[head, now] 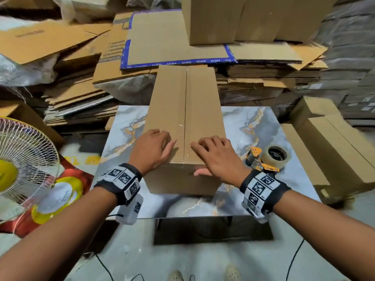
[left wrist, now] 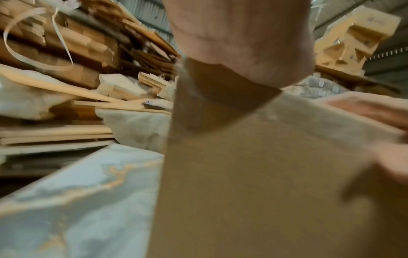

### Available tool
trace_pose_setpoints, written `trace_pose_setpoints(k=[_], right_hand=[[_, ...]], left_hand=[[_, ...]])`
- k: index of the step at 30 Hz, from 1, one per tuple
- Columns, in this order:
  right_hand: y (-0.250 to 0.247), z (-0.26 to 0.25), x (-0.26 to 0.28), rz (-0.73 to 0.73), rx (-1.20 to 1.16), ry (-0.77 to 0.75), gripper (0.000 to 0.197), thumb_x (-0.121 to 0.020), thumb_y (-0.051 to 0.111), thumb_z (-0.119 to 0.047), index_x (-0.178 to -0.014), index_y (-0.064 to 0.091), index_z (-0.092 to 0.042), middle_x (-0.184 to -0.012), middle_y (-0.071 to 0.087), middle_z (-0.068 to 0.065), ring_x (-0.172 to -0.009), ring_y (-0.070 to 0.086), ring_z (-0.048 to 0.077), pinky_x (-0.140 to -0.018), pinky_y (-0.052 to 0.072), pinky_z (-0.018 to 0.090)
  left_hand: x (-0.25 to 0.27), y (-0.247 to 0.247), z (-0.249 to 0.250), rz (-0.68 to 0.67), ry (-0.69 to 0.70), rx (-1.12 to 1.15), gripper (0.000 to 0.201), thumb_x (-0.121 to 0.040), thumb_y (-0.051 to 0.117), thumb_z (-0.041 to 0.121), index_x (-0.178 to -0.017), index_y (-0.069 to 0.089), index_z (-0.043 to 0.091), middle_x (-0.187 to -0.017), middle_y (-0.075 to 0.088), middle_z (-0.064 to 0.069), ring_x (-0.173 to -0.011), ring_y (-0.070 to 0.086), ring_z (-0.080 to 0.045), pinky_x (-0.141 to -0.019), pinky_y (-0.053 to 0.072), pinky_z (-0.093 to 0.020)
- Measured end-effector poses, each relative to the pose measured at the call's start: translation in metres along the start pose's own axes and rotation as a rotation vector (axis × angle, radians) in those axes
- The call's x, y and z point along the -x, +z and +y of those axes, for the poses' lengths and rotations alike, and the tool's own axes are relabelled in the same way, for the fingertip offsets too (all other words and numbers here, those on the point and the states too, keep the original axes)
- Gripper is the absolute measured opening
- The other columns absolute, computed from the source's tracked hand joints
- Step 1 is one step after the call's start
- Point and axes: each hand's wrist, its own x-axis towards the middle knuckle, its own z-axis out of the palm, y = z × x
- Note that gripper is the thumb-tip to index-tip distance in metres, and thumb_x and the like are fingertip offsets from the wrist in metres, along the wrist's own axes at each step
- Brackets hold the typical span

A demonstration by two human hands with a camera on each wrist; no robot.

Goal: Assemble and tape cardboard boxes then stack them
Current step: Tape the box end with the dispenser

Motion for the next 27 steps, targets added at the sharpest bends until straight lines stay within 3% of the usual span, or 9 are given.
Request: trace_pose_setpoints(k=[4, 9, 11, 14, 16, 19, 22, 27], right_hand=[[-0.011, -0.018, -0.01, -0.042, -0.063, 0.144, 0.08, -0.091, 0.026, -0.08, -0.14, 0.047, -0.02, -0.113, 0.055, 0.008, -0.098, 0.049, 0.027, -0.082, 0.042, 0.045], [-0.003, -0.032, -0.016, -0.057, 0.04, 0.202, 0.086, -0.089, 0.024, -0.08, -0.145, 0.045, -0.018, -0.105, 0.055, 0.012, -0.09, 0.05, 0.031, -0.075, 0.042, 0.044], [0.001, -0.032, -0.017, -0.042, 0.049, 0.152, 0.087, -0.088, 0.025, -0.08, -0.147, 0.042, -0.019, -0.111, 0.057, 0.013, -0.091, 0.052, 0.032, -0.075, 0.043, 0.044], [0.003, -0.03, -0.018, -0.061, 0.033, 0.107, 0.094, -0.083, 0.03, -0.084, -0.152, 0.036, -0.02, -0.133, 0.053, 0.016, -0.104, 0.053, 0.036, -0.082, 0.045, 0.048], [0.0, -0.029, -0.018, -0.101, 0.005, 0.135, 0.099, -0.082, 0.026, -0.088, -0.154, 0.031, -0.02, -0.143, 0.047, 0.016, -0.114, 0.051, 0.036, -0.089, 0.045, 0.05], [-0.005, -0.032, -0.017, -0.122, -0.041, 0.209, 0.094, -0.088, 0.019, -0.086, -0.154, 0.032, -0.02, -0.145, 0.045, 0.015, -0.121, 0.048, 0.035, -0.092, 0.044, 0.05], [-0.003, -0.035, -0.019, -0.142, -0.026, 0.212, 0.093, -0.087, 0.023, -0.085, -0.153, 0.034, -0.019, -0.145, 0.047, 0.015, -0.122, 0.049, 0.036, -0.092, 0.045, 0.051], [-0.006, -0.033, -0.019, -0.205, -0.011, 0.17, 0.11, -0.075, 0.043, -0.091, -0.156, 0.02, -0.021, -0.155, 0.037, 0.016, -0.134, 0.042, 0.038, -0.102, 0.041, 0.056]], left_hand=[[0.005, 0.002, -0.007, 0.0, 0.051, 0.074, 0.037, -0.099, 0.04, 0.041, -0.09, 0.063, 0.013, -0.091, 0.067, -0.007, -0.092, 0.059, -0.028, -0.074, 0.046, -0.041], [0.004, 0.006, -0.005, 0.054, -0.018, 0.135, 0.028, -0.098, 0.046, 0.034, -0.085, 0.059, 0.012, -0.082, 0.06, -0.006, -0.084, 0.055, -0.027, -0.072, 0.042, -0.04], [0.005, 0.007, -0.005, 0.054, -0.011, 0.126, 0.029, -0.099, 0.046, 0.033, -0.084, 0.059, 0.011, -0.081, 0.06, -0.007, -0.083, 0.056, -0.028, -0.074, 0.044, -0.041], [0.005, 0.006, -0.004, 0.053, -0.018, 0.121, 0.034, -0.099, 0.045, 0.034, -0.085, 0.062, 0.009, -0.087, 0.064, -0.01, -0.088, 0.058, -0.03, -0.079, 0.047, -0.045], [0.006, 0.006, -0.003, 0.069, -0.028, 0.111, 0.034, -0.099, 0.045, 0.032, -0.084, 0.063, 0.008, -0.088, 0.066, -0.011, -0.088, 0.058, -0.03, -0.08, 0.047, -0.045], [0.006, 0.005, -0.002, 0.096, -0.049, 0.119, 0.031, -0.099, 0.047, 0.029, -0.082, 0.063, 0.009, -0.084, 0.063, -0.01, -0.083, 0.057, -0.028, -0.076, 0.046, -0.042], [0.006, 0.006, -0.003, 0.126, -0.075, 0.132, 0.032, -0.098, 0.045, 0.027, -0.081, 0.064, 0.008, -0.083, 0.063, -0.01, -0.082, 0.057, -0.028, -0.076, 0.046, -0.044], [0.01, 0.009, -0.004, 0.21, -0.209, 0.214, 0.032, -0.1, 0.041, 0.028, -0.077, 0.057, 0.012, -0.078, 0.058, -0.004, -0.075, 0.053, -0.023, -0.064, 0.04, -0.037]])
